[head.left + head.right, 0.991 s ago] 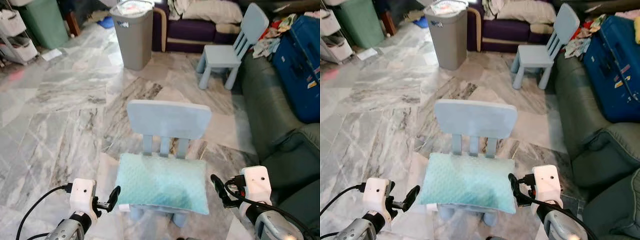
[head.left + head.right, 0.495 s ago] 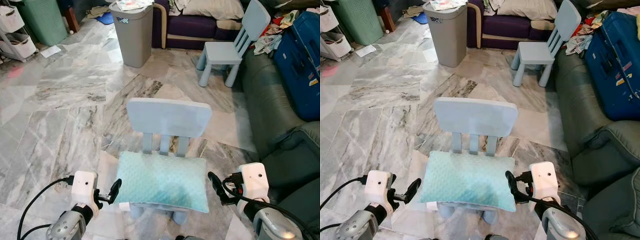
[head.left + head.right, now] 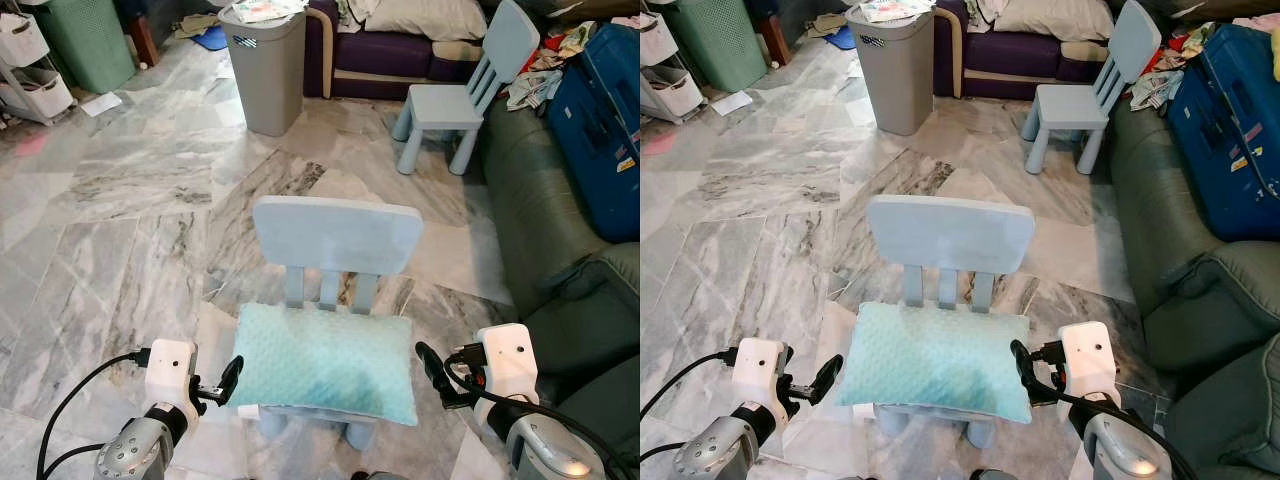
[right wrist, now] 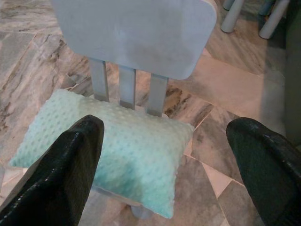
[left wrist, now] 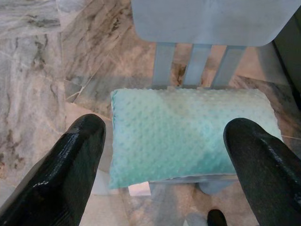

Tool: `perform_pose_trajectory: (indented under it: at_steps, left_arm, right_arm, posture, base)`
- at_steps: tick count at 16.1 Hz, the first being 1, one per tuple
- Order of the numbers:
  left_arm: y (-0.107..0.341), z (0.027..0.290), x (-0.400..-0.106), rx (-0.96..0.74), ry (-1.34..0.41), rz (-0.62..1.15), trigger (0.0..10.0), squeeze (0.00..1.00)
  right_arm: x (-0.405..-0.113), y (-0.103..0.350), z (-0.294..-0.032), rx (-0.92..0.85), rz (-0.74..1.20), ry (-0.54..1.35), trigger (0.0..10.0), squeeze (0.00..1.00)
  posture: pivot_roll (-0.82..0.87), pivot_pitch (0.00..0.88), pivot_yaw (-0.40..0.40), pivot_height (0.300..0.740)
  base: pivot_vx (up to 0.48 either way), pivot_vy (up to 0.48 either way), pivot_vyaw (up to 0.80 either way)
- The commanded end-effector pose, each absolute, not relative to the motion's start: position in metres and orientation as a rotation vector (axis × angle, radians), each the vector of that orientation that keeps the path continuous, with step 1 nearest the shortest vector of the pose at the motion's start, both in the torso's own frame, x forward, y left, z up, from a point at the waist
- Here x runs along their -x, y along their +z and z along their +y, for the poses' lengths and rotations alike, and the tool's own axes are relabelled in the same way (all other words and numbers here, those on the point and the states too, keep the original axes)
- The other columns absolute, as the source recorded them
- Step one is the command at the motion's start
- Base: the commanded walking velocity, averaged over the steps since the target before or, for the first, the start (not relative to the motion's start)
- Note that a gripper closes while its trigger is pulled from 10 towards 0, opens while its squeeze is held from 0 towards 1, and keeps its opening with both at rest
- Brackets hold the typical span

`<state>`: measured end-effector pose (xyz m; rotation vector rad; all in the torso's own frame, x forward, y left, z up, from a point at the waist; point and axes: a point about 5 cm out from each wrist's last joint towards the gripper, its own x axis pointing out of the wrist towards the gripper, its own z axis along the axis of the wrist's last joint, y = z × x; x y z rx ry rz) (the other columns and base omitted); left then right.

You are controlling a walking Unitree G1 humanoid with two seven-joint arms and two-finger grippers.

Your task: Move the pillow to the sofa

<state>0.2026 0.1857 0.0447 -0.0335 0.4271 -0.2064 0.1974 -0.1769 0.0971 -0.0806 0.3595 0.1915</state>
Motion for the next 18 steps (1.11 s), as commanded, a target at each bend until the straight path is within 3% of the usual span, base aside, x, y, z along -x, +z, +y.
perform_pose_trajectory:
  at_steps: [1,18]
  left_arm:
    - [0.0410,0.1877,-0.1996,0.024,-0.197,0.450,10.0,0.00]
    - [0.0430,0.1917,-0.2019,-0.001,-0.162,0.430,10.0,0.00]
  right_arm:
    - [-0.1958,0.1010,-0.1753,0.080,0.350,0.200,10.0,0.00]
    - [-0.2017,0.1004,-0.1743,0.089,0.343,0.201,10.0,0.00]
  posture:
    - [-0.11,0.142,-0.006,0.708]
    - [-0.10,0.150,-0.008,0.549]
  base:
    - [0.000,0.000,0.00]
    - [0.000,0.000,0.00]
